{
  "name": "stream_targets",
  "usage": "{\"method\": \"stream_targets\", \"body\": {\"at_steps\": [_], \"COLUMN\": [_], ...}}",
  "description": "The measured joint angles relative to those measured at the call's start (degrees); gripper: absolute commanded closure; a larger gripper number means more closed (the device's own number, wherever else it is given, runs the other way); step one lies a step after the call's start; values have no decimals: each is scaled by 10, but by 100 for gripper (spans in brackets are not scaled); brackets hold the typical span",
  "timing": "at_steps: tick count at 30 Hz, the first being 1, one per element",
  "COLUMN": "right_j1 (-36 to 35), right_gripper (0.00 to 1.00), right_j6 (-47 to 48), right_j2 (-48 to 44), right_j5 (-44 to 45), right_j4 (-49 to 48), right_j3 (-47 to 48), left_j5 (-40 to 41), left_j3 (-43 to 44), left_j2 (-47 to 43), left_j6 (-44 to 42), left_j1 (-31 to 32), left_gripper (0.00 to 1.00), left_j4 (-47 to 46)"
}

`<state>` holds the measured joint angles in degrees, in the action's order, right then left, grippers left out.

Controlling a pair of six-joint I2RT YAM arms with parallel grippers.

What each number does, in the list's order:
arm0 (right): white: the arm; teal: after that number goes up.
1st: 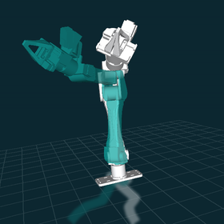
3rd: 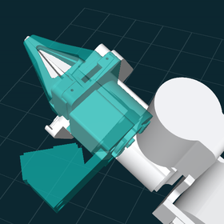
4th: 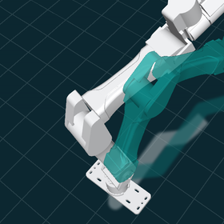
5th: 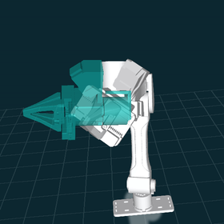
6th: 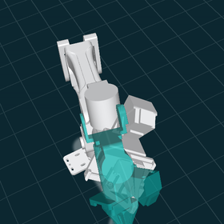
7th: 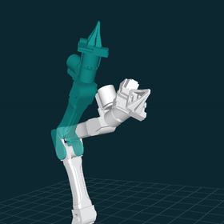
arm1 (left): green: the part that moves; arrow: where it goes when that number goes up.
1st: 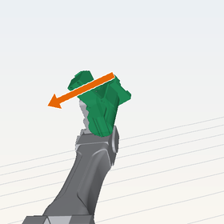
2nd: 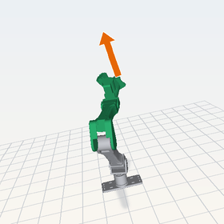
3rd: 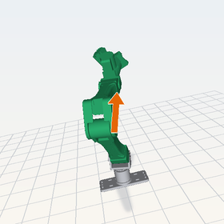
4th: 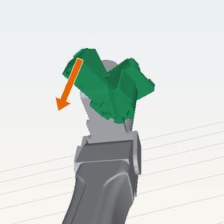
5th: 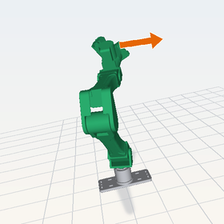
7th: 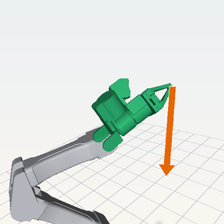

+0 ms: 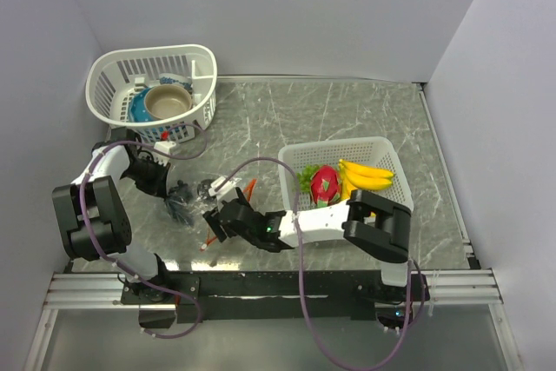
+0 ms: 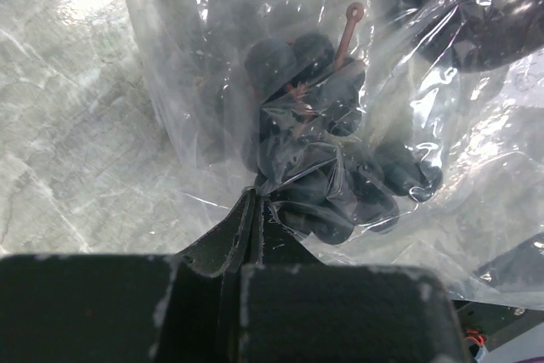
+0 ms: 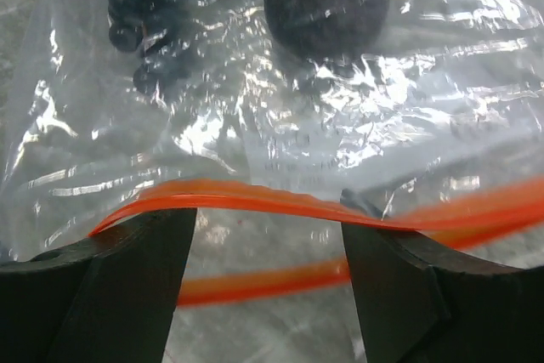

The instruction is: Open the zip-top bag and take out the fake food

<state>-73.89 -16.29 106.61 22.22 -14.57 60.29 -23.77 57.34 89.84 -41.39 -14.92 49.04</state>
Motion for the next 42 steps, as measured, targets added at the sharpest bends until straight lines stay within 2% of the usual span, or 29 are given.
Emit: {"method": "stream_targets", "body": {"at_steps": [2, 3, 13, 21, 28, 33, 38, 42], "right_j1": [2, 2, 18, 31, 30, 17, 1, -2], "right_gripper": [10, 0, 0, 0, 0, 0, 0, 0], "right_j6": [5, 7, 46, 95, 95, 81, 76, 79], "right_j2": [16, 21, 82, 116, 119, 119, 119, 119], "right_j5": [-3, -4, 35, 24, -50, -97, -96, -61], "right_j4": [-1, -2, -44, -130, -174, -194, -203, -218], "right_j3": [17, 24, 79, 79, 79, 75, 69, 43], "left_j5": [-5, -7, -42, -51, -55, -60, -59, -59], "left_j3": [0, 0, 24, 39, 70, 84, 94, 96], "left_j2": [0, 0, 0, 5, 54, 88, 110, 121], "left_j6": [0, -2, -80, -163, -147, -114, -86, -78], "left_j1": [0, 0, 0, 0, 12, 57, 118, 141], "left_gripper": [99, 99, 99, 99, 98, 98, 98, 97], "left_j4": [4, 8, 99, 192, 178, 148, 130, 122]}}
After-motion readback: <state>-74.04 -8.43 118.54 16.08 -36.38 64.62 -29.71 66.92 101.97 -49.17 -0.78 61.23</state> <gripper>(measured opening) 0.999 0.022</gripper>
